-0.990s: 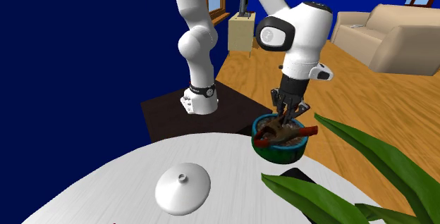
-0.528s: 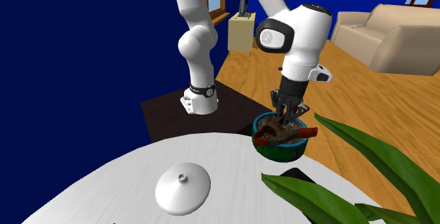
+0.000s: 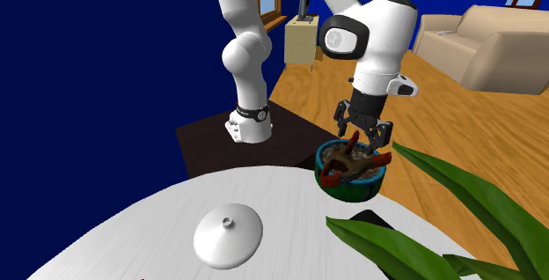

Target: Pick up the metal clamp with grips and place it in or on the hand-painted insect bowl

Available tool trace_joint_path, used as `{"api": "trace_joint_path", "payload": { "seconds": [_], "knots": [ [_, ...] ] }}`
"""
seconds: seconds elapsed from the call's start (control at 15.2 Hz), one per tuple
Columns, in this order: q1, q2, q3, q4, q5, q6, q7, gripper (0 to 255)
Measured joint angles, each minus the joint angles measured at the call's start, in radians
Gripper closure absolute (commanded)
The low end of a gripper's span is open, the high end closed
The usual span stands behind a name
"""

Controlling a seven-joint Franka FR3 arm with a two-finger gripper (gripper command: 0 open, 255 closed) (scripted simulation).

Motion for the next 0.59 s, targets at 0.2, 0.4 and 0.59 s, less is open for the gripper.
{"api": "trace_joint_path", "payload": {
  "seconds": [0.2, 0.4, 0.59],
  "knots": [
    [-0.003, -0.058, 0.018, 0.029, -0.017, -0.084, 0.025, 0],
    [-0.005, -0.068, 0.020, 0.036, -0.021, -0.103, 0.026, 0],
    [-0.006, -0.070, 0.020, 0.036, -0.022, -0.105, 0.026, 0]
  ]
}}
